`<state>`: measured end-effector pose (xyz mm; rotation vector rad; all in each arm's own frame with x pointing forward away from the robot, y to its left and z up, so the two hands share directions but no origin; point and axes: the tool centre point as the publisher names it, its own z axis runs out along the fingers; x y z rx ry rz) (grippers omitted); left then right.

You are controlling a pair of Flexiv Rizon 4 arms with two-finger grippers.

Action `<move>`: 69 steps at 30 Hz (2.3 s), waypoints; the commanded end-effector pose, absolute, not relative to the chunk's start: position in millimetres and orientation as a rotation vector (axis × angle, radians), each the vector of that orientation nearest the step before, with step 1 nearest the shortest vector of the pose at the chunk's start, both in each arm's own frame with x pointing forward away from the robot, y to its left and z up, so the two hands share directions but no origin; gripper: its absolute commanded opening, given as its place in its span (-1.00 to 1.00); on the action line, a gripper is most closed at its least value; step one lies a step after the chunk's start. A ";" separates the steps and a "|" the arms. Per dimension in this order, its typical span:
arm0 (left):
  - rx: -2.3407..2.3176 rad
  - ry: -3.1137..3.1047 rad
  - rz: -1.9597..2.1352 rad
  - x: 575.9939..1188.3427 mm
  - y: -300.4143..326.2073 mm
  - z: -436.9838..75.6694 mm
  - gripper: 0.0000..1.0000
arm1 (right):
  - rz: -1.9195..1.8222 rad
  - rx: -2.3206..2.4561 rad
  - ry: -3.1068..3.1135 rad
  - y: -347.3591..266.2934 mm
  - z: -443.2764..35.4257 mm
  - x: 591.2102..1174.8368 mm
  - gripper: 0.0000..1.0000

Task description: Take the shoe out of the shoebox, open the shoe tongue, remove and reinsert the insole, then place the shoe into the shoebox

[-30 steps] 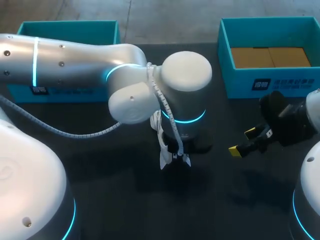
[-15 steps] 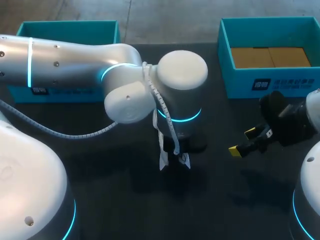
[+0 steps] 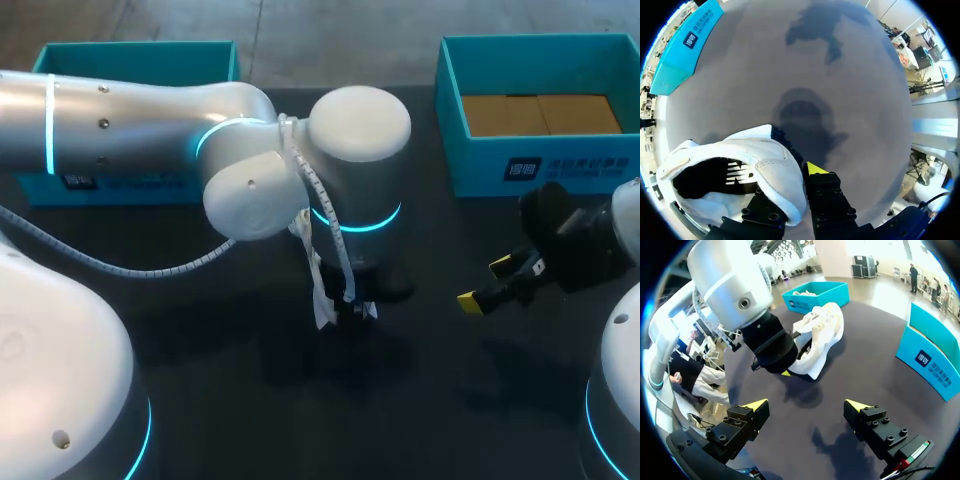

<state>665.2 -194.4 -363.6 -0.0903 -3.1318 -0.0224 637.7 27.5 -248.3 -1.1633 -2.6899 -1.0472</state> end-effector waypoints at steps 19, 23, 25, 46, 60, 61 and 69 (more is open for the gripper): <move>-0.053 -3.047 -0.064 676.9 -170.3 -214.3 -1.00 | -1.051 -1.162 -2.691 27.0 -248.3 636.3 1.00; -0.053 -3.044 -0.072 676.4 -169.5 -206.3 -1.00 | -1.051 -1.162 -2.691 27.0 -248.3 636.3 1.00; -0.053 -3.044 -0.072 676.4 -169.5 -206.3 -1.00 | -1.051 -1.162 -2.691 27.0 -248.3 636.3 1.00; -0.115 -2.969 -0.049 686.9 -149.4 -200.5 -1.00 | -1.051 -1.162 -2.691 27.0 -248.3 636.3 1.00; 0.011 -2.905 0.057 754.3 -51.6 -176.1 -1.00 | -1.051 -1.162 -2.691 27.0 -248.3 636.3 1.00; -0.010 -2.889 0.062 759.0 -45.0 -174.9 -1.00 | -1.051 -1.162 -2.691 27.0 -248.3 636.3 1.00; -0.206 -2.855 0.074 780.4 -1.8 -169.7 -1.00 | -1.051 -1.162 -2.691 27.0 -248.3 636.3 1.00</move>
